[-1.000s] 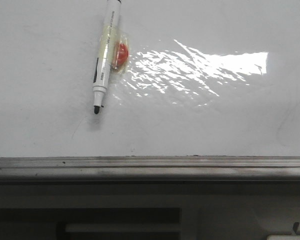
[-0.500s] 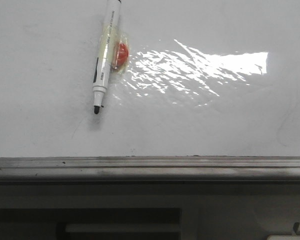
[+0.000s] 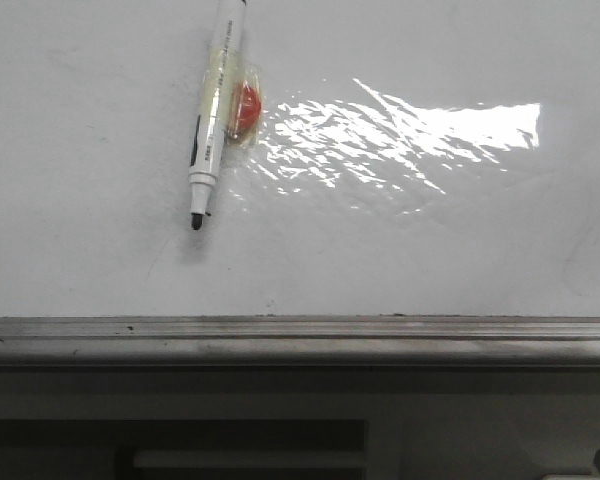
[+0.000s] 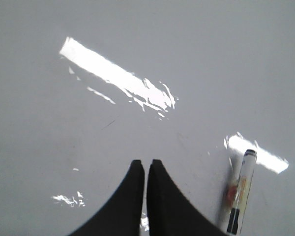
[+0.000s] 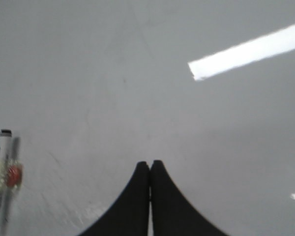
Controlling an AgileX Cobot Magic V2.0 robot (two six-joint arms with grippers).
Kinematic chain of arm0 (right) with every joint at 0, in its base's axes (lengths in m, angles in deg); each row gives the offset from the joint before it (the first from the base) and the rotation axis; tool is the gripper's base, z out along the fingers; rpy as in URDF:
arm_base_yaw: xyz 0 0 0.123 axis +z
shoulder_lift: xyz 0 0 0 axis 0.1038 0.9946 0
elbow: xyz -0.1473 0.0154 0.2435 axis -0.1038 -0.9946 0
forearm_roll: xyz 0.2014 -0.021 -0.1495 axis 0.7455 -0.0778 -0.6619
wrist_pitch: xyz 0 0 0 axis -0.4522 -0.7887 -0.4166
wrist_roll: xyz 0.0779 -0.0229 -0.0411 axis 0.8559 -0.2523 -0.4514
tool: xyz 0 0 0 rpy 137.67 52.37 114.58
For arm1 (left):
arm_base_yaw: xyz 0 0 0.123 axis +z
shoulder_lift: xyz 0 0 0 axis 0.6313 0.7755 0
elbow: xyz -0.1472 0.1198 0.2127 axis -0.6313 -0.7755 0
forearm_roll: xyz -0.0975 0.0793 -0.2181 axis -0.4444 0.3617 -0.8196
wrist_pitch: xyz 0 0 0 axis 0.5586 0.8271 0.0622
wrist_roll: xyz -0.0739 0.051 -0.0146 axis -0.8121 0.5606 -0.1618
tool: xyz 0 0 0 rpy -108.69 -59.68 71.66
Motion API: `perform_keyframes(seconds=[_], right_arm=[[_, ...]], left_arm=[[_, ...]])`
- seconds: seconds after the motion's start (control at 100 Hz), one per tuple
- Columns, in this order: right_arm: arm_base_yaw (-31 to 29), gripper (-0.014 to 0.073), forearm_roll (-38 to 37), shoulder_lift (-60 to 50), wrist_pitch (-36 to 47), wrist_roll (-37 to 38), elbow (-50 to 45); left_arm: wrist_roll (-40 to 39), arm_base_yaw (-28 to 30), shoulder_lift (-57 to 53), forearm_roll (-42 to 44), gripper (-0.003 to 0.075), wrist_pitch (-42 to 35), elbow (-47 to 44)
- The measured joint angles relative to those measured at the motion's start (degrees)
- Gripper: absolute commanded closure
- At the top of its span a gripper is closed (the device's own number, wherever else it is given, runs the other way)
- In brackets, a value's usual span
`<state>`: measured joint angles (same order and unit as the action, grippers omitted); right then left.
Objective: Write number 9 on whiteboard
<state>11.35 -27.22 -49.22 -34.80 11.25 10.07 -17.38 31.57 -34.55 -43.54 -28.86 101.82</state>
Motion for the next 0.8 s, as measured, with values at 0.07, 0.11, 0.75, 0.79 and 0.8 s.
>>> perform_keyframes(seconds=[0.07, 0.11, 0.75, 0.79, 0.8], right_arm=[[-0.1, 0.0627, -3.7, 3.3, -7.5, 0.0, 5.3], [-0.1, 0.0584, -5.0, 5.5, -11.1, -0.2, 8.2], [3.2, 0.0153, -6.5, 22.7, -22.0, -4.6, 21.2], [3.2, 0.0153, -6.5, 22.7, -22.0, -4.6, 21.2], [3.2, 0.0153, -6.5, 22.7, -22.0, -4.6, 21.2]], left_arm=[[1.1, -0.1, 5.9, 5.5, 0.0658, 4.3, 5.4], [2.5, -0.1, 9.8, 7.6, 0.0596, 7.2, 8.5], [14.9, -28.8, 45.8, 6.3, 0.0333, 7.6, 21.8], [14.9, -31.9, 47.2, 5.5, 0.0333, 3.6, 21.8], [14.9, -32.3, 47.7, 5.2, 0.0333, 2.1, 21.8]])
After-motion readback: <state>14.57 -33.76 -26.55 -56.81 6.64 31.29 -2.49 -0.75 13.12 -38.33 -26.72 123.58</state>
